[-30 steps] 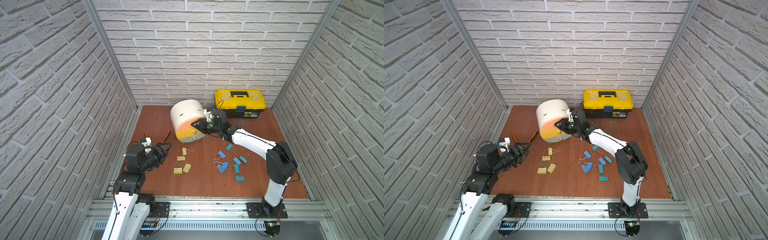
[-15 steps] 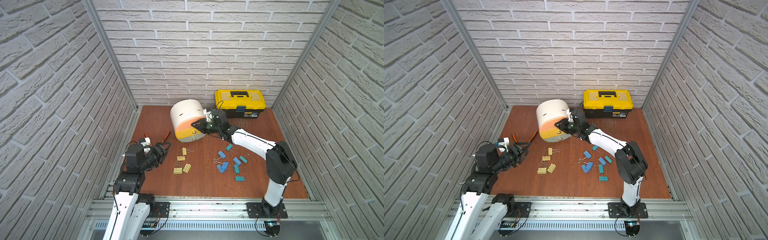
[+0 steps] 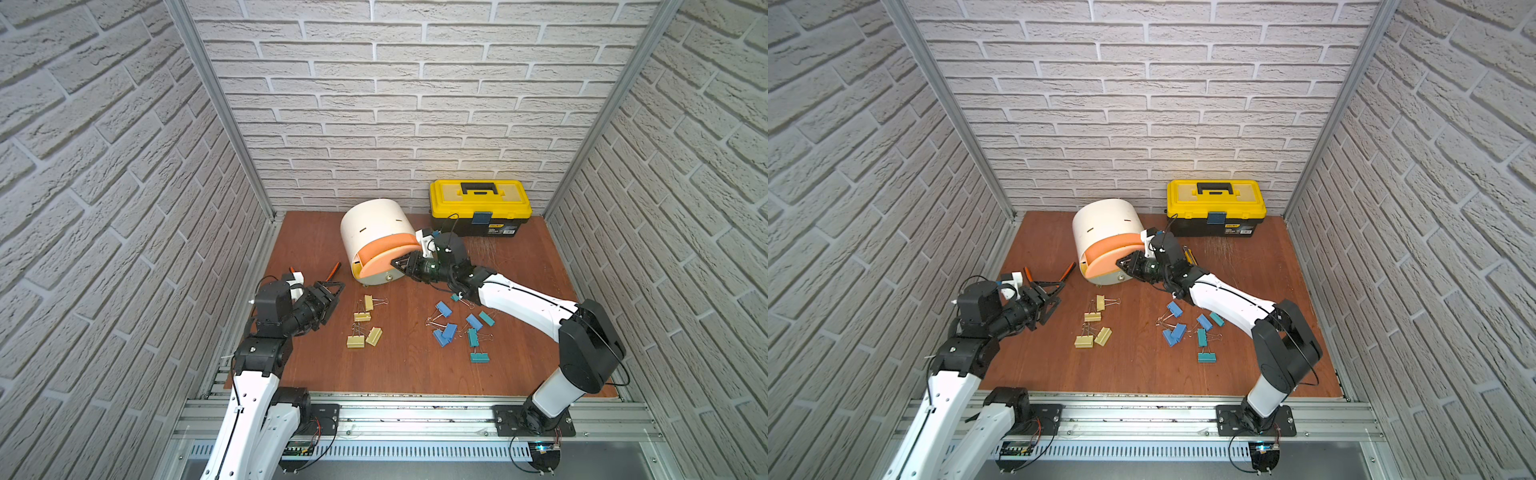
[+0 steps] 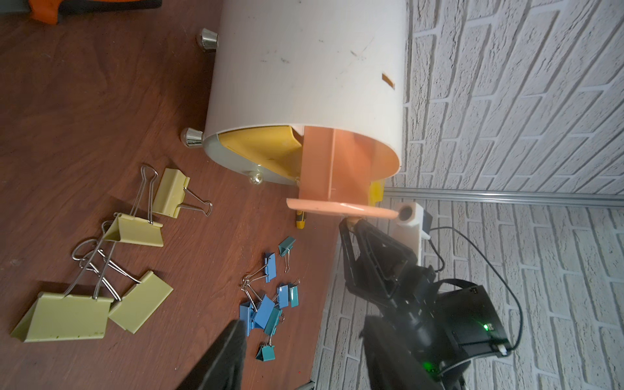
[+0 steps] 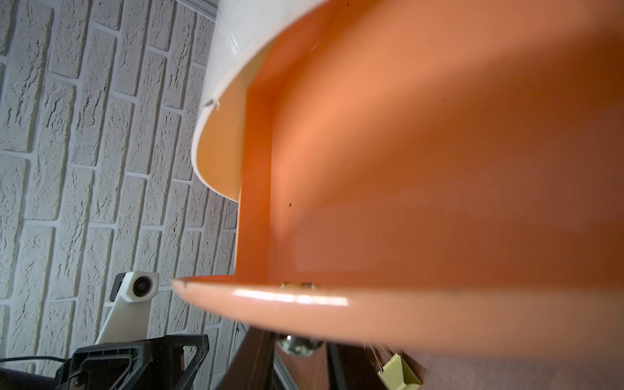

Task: Put the binder clips in the drawer according to color
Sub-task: Open the drawer in the storage box.

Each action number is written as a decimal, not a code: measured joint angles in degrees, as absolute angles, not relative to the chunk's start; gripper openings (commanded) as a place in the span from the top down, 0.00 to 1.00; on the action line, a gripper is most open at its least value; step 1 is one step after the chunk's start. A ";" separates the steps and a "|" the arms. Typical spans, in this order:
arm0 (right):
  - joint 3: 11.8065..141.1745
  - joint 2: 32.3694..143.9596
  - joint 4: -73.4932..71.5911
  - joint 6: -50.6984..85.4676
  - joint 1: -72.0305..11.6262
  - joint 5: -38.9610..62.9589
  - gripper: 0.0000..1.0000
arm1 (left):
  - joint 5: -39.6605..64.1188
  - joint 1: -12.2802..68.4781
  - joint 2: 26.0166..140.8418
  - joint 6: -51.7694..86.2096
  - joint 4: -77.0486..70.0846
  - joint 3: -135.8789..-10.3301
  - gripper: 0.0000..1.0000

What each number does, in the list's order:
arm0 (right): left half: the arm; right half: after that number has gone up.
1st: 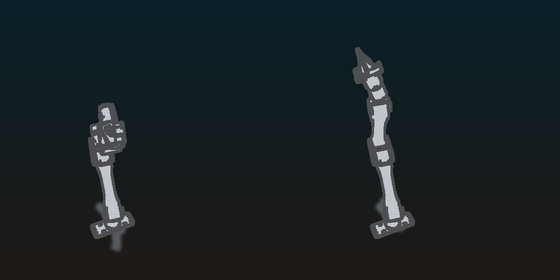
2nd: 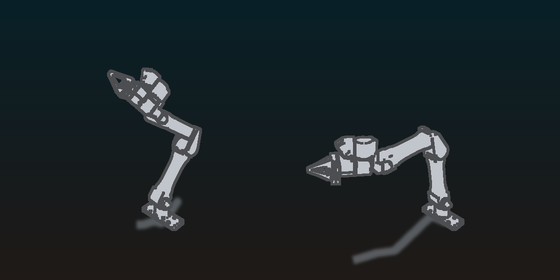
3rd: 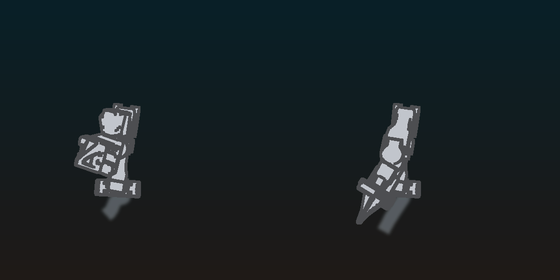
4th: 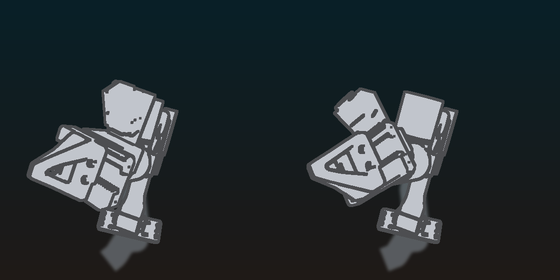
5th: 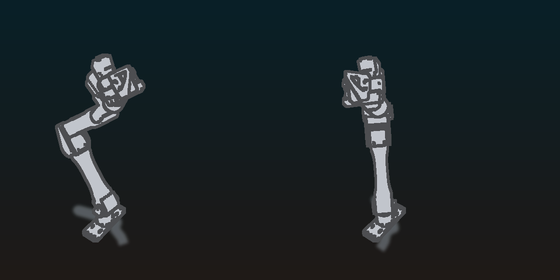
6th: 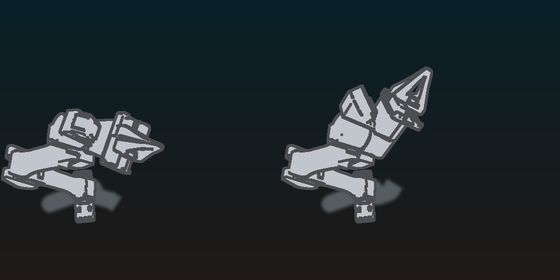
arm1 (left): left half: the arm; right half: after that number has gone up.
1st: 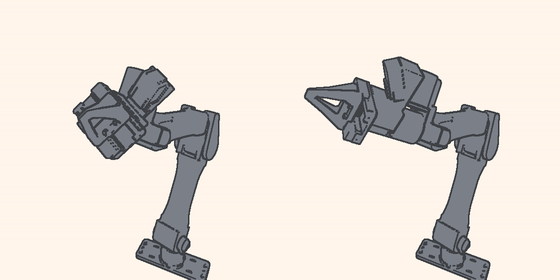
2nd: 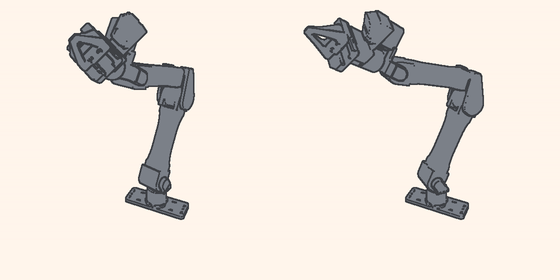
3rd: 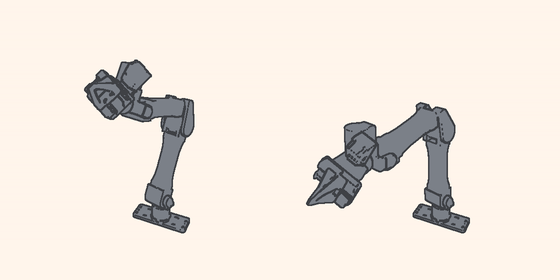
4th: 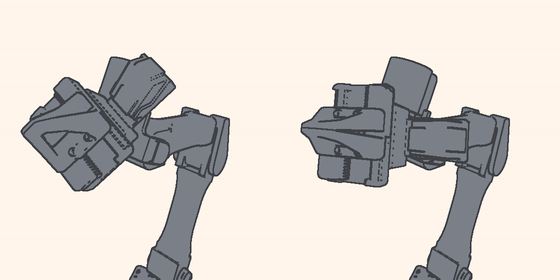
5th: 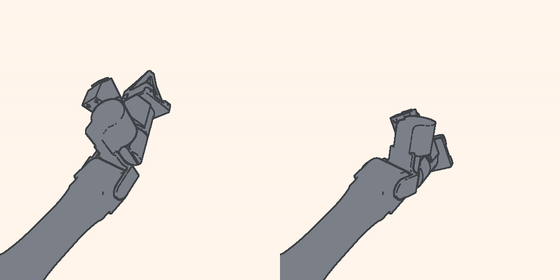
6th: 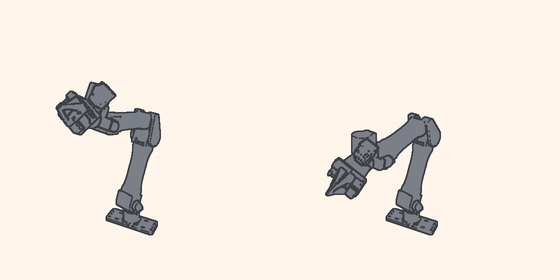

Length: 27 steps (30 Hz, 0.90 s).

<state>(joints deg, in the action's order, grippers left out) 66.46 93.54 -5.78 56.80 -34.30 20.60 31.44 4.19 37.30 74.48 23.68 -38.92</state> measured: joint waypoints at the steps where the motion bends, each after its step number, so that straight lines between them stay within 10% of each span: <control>1: 65.76 92.79 -5.74 56.80 -34.37 20.58 0.81 | 31.44 4.19 37.41 74.48 23.53 -38.92 0.40; 17: 59.44 86.67 -5.58 56.82 -35.38 19.51 0.81 | 31.57 4.19 37.45 74.63 22.31 -38.94 0.39; 27: 59.33 86.67 -5.04 56.99 -35.40 19.00 0.57 | 31.55 4.19 37.23 74.65 22.33 -38.94 0.39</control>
